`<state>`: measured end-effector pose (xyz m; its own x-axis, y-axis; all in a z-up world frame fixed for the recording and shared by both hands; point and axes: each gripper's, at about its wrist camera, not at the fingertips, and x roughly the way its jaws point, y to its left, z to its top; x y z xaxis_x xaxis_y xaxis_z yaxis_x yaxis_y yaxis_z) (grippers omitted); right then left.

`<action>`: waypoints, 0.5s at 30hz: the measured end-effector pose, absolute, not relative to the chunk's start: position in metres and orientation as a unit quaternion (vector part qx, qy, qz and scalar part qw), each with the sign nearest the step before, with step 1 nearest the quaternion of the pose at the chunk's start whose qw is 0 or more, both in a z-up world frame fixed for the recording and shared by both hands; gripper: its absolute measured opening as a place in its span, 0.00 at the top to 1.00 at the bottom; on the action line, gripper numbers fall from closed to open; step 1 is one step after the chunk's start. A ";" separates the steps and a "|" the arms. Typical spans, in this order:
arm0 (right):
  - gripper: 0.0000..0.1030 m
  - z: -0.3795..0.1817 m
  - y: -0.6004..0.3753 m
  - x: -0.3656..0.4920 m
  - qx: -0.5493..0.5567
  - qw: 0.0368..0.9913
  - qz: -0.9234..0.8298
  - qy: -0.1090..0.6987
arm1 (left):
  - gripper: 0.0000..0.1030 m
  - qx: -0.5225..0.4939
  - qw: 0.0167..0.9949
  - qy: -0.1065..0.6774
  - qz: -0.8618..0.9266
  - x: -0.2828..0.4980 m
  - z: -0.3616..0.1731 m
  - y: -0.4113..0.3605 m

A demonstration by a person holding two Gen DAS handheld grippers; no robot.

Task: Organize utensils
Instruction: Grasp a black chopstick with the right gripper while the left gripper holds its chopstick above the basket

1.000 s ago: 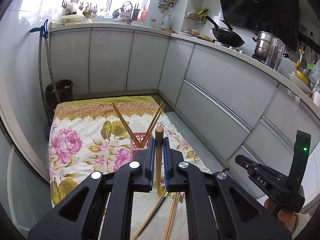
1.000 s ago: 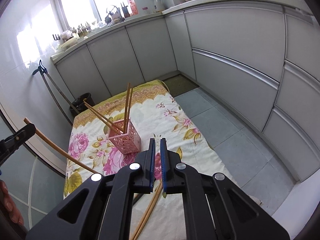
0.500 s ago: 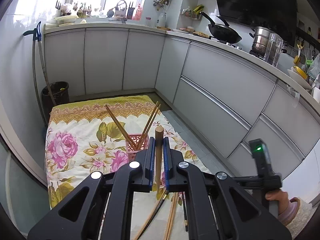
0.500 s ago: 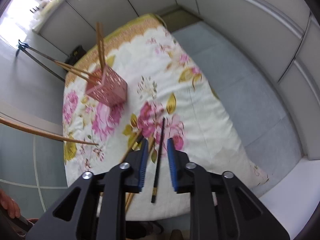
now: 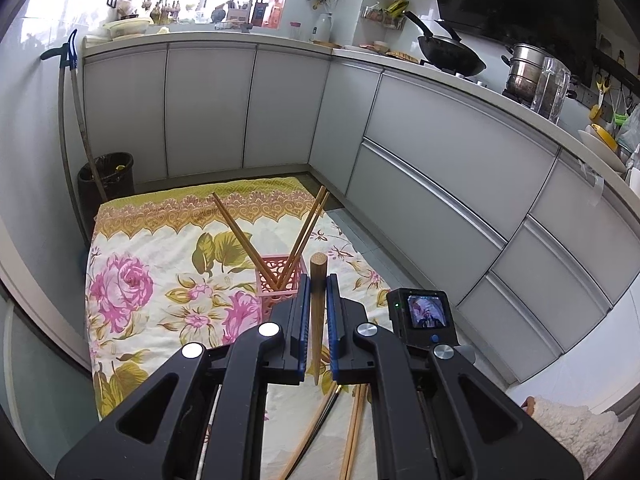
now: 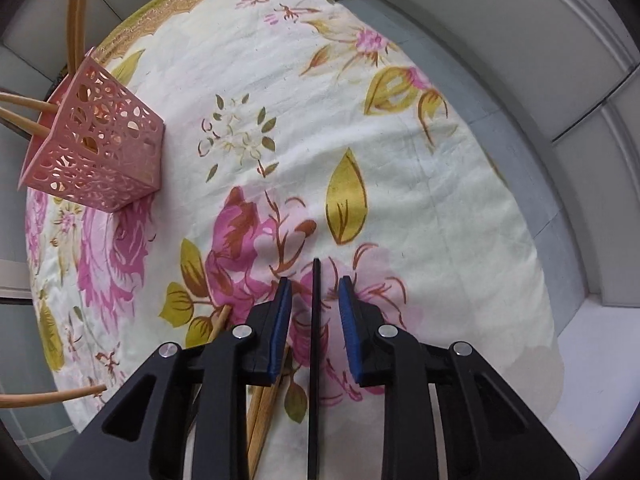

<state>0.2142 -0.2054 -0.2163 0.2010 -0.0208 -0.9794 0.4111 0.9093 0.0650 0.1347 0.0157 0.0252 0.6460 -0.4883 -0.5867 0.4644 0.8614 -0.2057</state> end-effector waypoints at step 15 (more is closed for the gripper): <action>0.96 -0.149 -0.202 0.131 0.149 0.864 -0.132 0.463 | 0.93 -0.040 0.912 0.315 -0.261 0.128 0.033 0.024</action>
